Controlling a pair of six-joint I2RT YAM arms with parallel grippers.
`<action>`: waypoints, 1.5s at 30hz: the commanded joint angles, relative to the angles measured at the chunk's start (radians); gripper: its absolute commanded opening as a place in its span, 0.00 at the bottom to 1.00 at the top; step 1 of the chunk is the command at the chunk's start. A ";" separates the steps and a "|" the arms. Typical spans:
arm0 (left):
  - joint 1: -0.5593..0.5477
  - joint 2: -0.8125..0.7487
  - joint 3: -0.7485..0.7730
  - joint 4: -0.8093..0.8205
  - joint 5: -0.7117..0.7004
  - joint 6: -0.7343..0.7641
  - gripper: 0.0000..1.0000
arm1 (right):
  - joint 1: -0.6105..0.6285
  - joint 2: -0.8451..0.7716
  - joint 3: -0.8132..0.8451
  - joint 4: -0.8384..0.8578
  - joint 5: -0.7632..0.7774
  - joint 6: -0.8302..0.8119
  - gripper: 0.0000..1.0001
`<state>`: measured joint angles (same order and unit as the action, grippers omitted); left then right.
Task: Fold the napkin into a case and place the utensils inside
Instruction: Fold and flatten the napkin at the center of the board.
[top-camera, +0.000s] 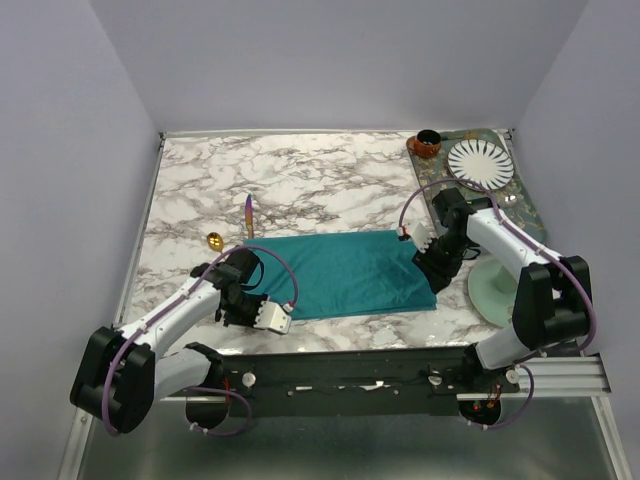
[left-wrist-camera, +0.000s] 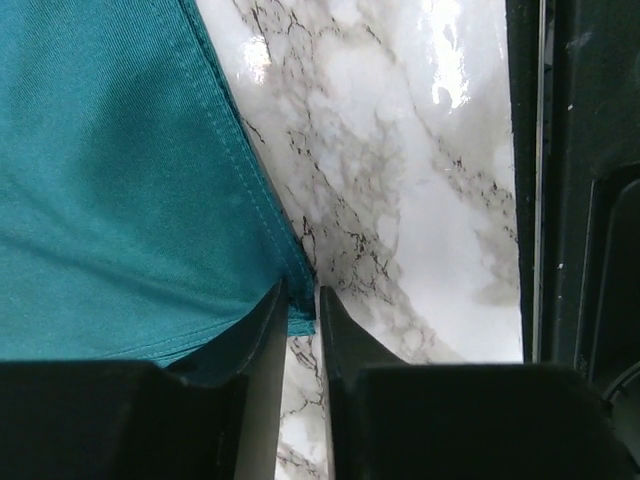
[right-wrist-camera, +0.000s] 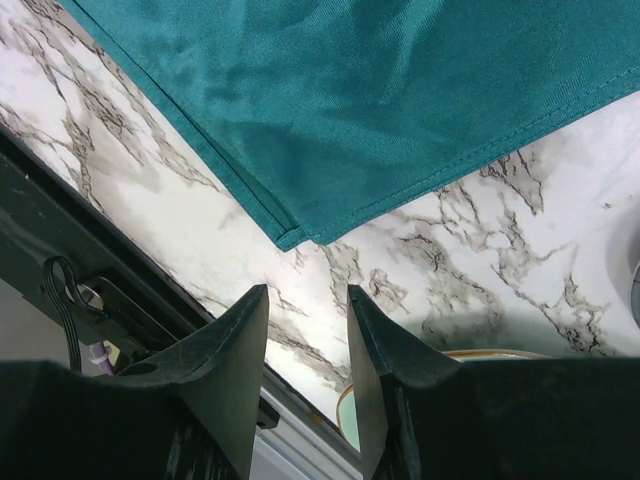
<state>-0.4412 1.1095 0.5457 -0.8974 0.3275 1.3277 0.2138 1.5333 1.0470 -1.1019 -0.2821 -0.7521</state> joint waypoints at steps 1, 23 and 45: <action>-0.005 -0.011 -0.012 0.009 -0.033 0.013 0.15 | -0.008 0.016 0.034 -0.019 -0.022 0.002 0.45; -0.005 -0.037 0.028 -0.008 -0.045 -0.007 0.27 | -0.008 0.018 0.030 -0.021 -0.020 -0.006 0.45; 0.015 -0.059 0.027 -0.020 -0.139 0.048 0.00 | -0.008 0.021 0.024 -0.024 -0.022 -0.013 0.45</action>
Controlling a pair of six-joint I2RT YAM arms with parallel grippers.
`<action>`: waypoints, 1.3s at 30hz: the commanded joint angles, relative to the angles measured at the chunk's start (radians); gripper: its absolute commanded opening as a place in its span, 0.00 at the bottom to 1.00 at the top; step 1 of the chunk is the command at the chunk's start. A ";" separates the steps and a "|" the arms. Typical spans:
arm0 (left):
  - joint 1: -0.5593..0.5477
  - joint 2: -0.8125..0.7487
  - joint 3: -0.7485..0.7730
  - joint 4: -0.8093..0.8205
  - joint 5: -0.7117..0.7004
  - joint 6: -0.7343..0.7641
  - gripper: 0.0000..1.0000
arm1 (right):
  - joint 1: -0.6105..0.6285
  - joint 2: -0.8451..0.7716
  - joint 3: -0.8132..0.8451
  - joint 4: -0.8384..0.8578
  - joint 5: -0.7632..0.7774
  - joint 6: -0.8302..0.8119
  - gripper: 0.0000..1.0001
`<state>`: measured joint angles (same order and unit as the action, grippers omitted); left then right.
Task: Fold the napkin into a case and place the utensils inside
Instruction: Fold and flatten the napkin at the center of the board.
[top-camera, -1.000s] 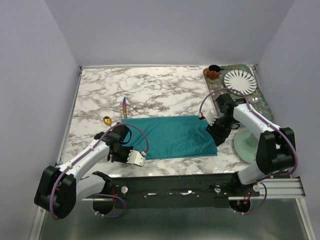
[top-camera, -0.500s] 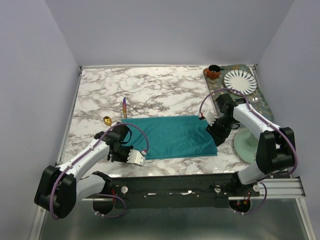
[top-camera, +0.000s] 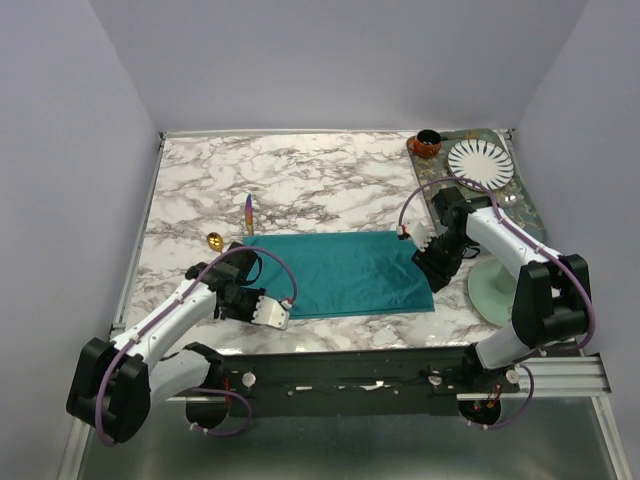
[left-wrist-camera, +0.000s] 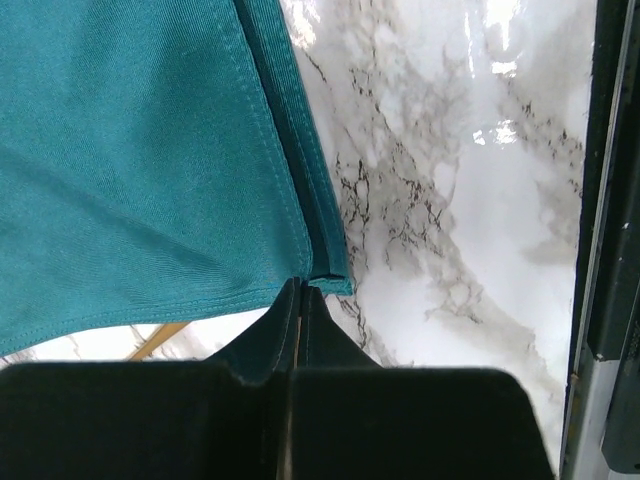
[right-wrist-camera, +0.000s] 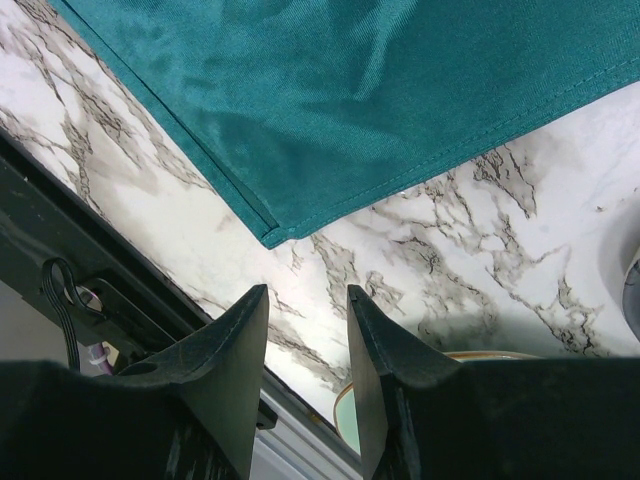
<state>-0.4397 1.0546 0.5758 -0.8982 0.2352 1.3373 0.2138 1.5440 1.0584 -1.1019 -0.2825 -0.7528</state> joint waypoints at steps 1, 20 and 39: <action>0.016 -0.001 -0.005 -0.021 -0.046 0.040 0.00 | -0.010 0.013 0.014 -0.023 -0.021 -0.011 0.45; 0.016 -0.041 -0.033 -0.056 0.001 0.079 0.00 | -0.008 0.033 0.011 -0.029 -0.024 -0.014 0.46; 0.022 -0.076 0.283 0.007 0.148 -0.393 0.99 | -0.047 0.010 0.377 -0.064 -0.231 0.105 1.00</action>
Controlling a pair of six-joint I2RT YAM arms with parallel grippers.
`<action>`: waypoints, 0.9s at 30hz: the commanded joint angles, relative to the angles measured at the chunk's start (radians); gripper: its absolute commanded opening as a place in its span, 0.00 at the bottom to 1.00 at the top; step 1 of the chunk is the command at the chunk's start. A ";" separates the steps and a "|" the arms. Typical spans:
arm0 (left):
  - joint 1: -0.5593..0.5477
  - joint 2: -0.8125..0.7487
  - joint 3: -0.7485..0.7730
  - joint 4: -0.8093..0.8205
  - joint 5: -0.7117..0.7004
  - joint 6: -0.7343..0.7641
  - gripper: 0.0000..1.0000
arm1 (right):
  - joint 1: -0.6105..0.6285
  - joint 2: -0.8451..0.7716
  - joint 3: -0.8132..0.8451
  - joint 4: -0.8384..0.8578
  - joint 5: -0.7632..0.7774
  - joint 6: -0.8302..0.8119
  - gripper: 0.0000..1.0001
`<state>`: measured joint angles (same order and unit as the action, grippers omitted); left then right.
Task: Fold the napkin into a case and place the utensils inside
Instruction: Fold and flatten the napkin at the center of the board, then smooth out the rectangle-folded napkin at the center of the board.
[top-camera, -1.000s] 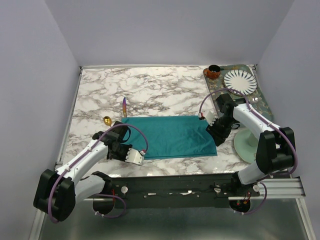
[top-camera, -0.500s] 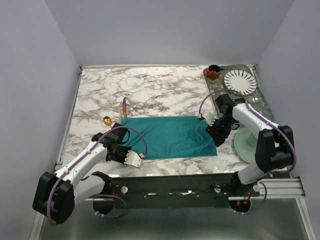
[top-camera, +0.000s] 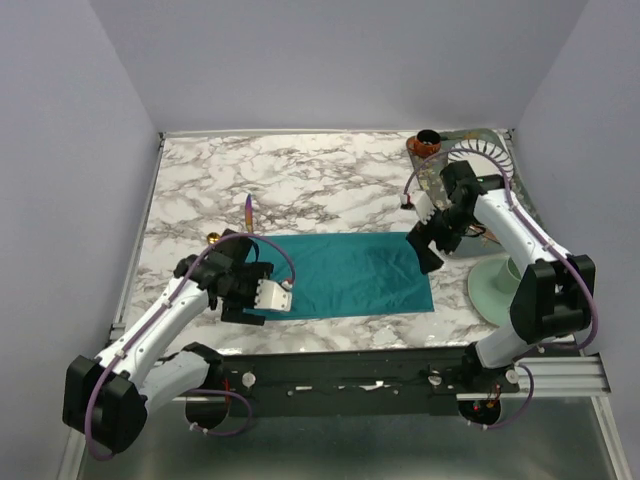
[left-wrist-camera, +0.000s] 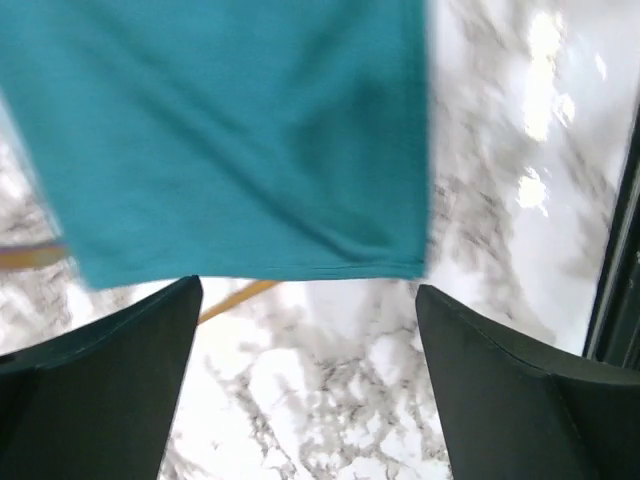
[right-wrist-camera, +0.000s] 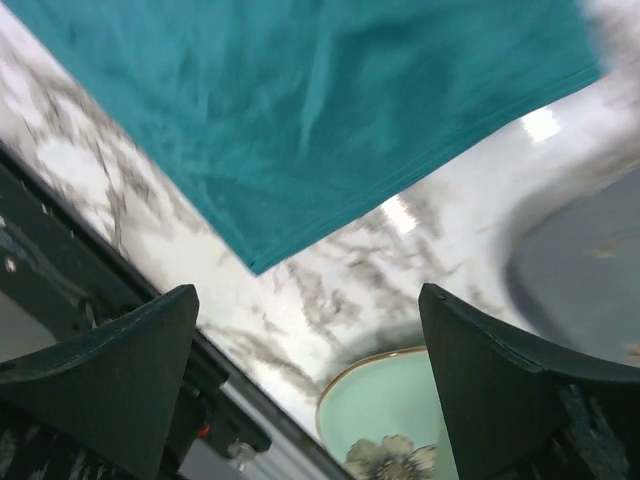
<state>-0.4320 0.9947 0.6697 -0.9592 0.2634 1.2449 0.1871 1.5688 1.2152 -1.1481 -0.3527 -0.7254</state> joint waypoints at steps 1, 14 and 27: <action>0.018 -0.007 0.267 0.086 0.128 -0.368 0.99 | -0.020 -0.001 0.331 -0.018 -0.179 0.096 1.00; 0.074 0.280 0.528 0.604 0.125 -1.364 0.99 | -0.020 0.114 0.527 0.682 -0.506 0.834 1.00; 0.219 0.728 0.306 1.407 0.708 -2.041 0.99 | 0.140 0.353 0.161 1.040 -0.767 1.333 1.00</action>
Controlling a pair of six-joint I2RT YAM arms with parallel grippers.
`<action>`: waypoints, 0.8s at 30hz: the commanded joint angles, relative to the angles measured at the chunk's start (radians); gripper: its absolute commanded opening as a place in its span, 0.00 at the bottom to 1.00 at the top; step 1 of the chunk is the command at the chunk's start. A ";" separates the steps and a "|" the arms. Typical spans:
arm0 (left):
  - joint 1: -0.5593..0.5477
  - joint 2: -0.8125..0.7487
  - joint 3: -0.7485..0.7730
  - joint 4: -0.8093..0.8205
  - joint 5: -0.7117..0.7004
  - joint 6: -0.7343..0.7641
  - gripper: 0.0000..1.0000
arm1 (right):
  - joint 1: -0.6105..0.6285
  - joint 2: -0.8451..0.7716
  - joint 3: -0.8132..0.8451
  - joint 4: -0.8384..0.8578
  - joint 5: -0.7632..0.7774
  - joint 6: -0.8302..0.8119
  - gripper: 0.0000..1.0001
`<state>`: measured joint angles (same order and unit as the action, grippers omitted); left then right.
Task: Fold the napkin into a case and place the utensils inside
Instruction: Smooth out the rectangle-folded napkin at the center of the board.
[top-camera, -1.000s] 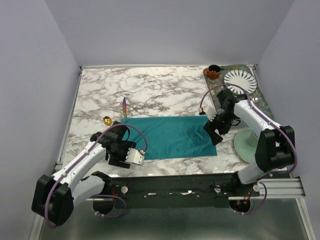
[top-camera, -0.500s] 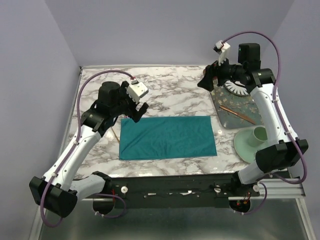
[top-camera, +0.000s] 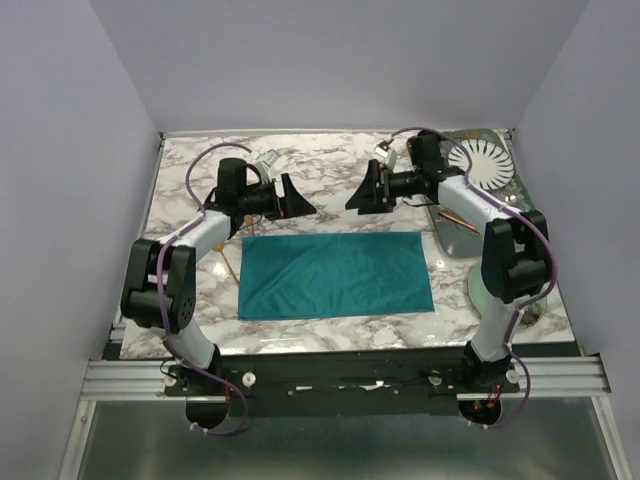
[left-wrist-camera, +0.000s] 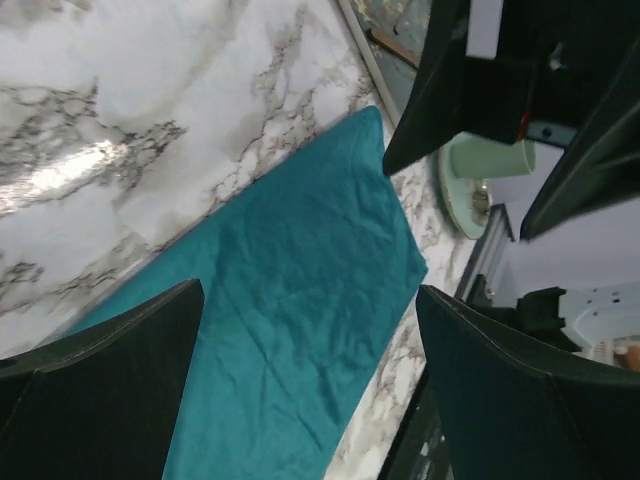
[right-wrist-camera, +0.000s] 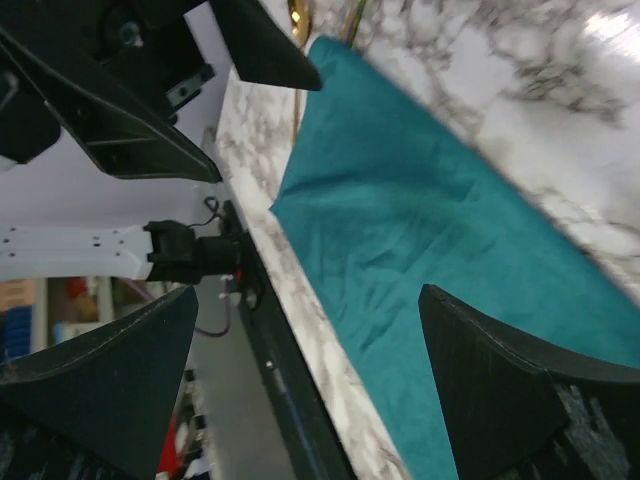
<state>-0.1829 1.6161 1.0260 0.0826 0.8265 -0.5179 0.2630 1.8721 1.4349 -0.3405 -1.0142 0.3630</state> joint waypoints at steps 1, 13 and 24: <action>-0.032 0.129 -0.066 0.399 0.140 -0.331 0.99 | 0.070 0.065 -0.062 0.244 -0.097 0.254 1.00; -0.032 0.341 -0.181 0.695 0.082 -0.481 0.99 | 0.082 0.300 -0.024 0.273 -0.063 0.255 1.00; -0.030 0.375 -0.268 0.611 0.028 -0.436 0.98 | 0.067 0.320 -0.088 0.230 -0.050 0.188 1.00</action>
<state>-0.2161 1.9896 0.8047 0.7406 0.8970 -0.9981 0.3424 2.1826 1.3750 -0.0944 -1.0676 0.6037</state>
